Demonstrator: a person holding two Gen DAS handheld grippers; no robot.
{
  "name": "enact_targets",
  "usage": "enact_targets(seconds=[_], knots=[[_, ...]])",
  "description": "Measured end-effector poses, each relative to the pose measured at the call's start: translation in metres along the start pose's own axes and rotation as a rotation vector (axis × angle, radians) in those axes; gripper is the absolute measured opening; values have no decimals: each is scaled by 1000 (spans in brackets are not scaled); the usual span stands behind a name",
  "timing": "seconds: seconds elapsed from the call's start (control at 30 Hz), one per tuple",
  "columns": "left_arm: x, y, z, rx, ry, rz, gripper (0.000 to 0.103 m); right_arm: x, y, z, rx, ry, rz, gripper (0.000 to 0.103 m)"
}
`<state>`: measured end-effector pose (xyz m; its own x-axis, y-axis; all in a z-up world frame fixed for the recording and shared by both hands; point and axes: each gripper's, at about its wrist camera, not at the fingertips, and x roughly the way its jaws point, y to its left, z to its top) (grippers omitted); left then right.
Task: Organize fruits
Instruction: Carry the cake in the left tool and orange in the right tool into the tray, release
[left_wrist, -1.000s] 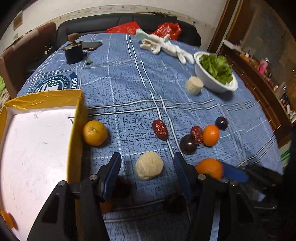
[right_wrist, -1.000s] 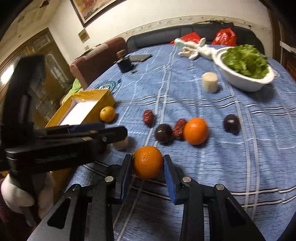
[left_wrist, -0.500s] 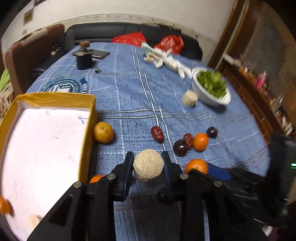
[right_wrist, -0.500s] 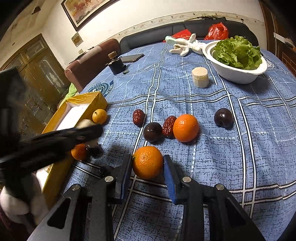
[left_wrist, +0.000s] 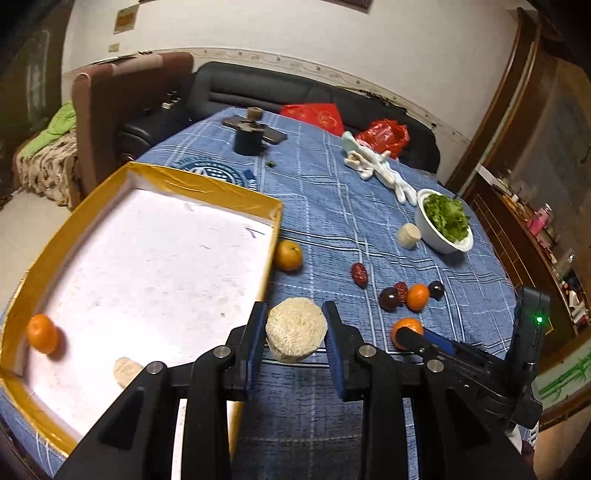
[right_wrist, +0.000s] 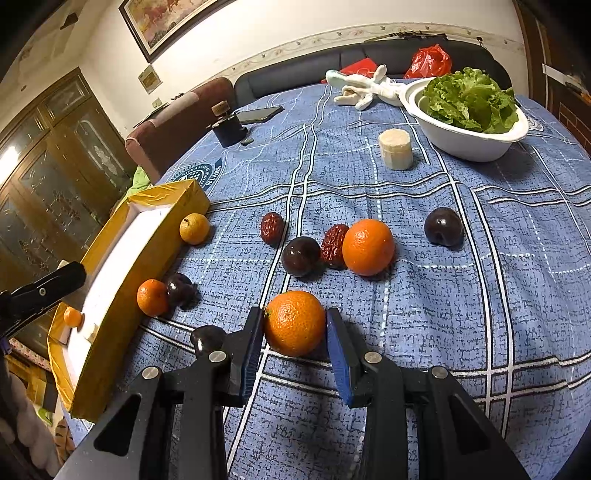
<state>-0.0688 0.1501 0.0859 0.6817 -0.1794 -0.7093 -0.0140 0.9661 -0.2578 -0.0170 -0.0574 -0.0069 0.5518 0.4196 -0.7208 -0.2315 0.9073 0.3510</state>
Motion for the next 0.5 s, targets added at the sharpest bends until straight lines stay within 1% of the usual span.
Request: enact_targets(seconds=[0.27,0.5], knots=[[-20,13,4,-36,-46,32,29,-2,-1,-1,11,-4,15,37],[-22,35,1,-118,-37,31,29,-5,0,-1,12,-14,25,37]])
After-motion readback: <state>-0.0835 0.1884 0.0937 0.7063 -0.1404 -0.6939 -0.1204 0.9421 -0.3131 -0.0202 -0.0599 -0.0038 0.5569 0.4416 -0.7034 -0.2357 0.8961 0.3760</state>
